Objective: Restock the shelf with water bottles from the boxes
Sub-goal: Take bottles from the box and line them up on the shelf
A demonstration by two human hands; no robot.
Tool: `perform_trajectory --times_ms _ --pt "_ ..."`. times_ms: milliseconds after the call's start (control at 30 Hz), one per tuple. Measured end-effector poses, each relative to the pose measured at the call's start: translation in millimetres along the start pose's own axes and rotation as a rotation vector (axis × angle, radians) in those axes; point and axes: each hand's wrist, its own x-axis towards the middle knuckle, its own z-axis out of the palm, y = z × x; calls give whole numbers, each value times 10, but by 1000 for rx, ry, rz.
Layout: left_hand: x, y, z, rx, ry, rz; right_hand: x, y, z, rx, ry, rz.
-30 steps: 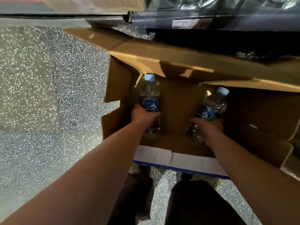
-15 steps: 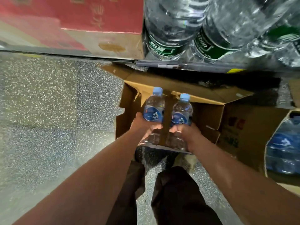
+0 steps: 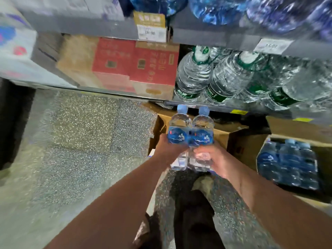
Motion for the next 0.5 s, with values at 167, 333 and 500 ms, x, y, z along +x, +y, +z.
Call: perform_trajectory --times_ms 167,333,500 --pt "-799 283 -388 -22 -52 121 -730 -155 395 -6 70 -55" --pt "-1682 762 -792 -94 -78 275 -1537 -543 819 22 96 -257" --pt "-2551 1308 -1124 -92 -124 514 -2405 -1032 1190 -3 126 -409"
